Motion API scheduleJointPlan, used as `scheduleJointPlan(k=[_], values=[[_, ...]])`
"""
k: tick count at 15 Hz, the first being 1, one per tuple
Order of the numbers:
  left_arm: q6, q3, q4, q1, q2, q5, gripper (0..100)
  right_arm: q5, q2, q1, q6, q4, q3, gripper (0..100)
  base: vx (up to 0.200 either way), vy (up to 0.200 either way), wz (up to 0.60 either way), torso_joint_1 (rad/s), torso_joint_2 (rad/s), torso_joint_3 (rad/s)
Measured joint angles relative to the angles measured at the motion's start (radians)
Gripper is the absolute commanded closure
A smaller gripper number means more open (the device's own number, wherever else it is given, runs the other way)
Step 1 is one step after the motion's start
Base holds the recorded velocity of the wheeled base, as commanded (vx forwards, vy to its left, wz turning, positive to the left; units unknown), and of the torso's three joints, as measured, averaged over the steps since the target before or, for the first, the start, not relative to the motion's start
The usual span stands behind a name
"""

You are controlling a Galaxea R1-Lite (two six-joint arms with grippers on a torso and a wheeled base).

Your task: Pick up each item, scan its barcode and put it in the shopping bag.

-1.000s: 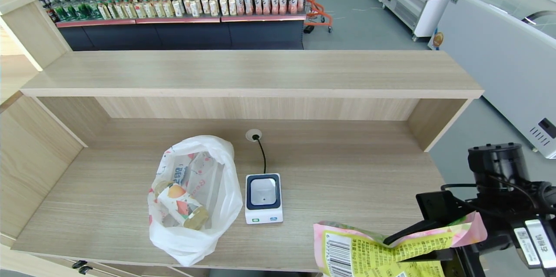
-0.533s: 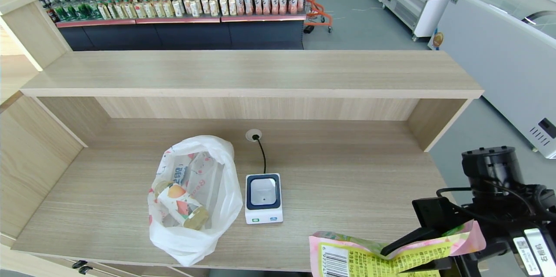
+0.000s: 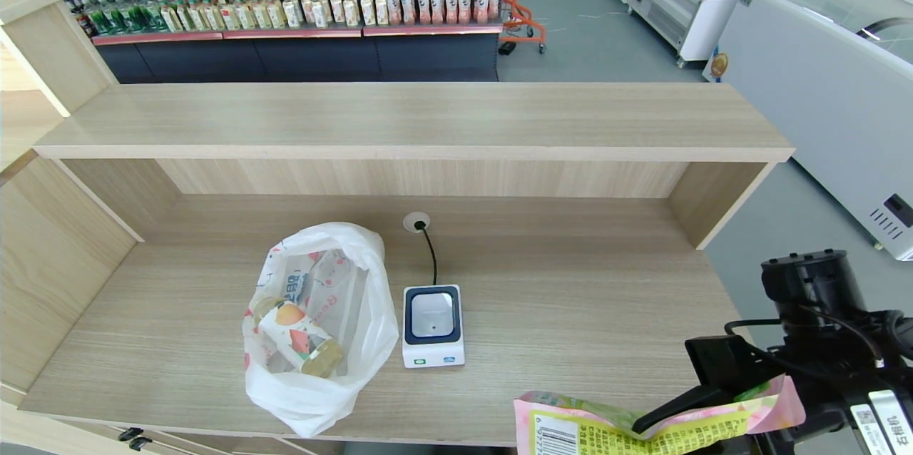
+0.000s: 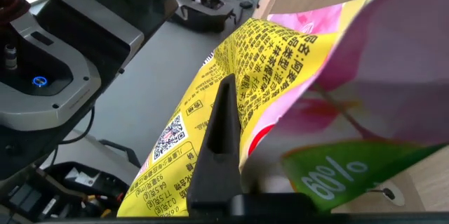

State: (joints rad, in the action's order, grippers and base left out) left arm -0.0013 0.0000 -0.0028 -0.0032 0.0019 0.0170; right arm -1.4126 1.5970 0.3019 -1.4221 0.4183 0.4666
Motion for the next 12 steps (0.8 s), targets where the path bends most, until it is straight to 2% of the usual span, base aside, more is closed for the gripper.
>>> scheduleJointPlan(k=[12], values=[[0.0,0.0,0.0,0.0,0.0,0.0,0,0.0,-0.014,-0.007,0.0,0.0,0.004,100,0.0,0.0,0.0,0.0,0.0,0.0]])
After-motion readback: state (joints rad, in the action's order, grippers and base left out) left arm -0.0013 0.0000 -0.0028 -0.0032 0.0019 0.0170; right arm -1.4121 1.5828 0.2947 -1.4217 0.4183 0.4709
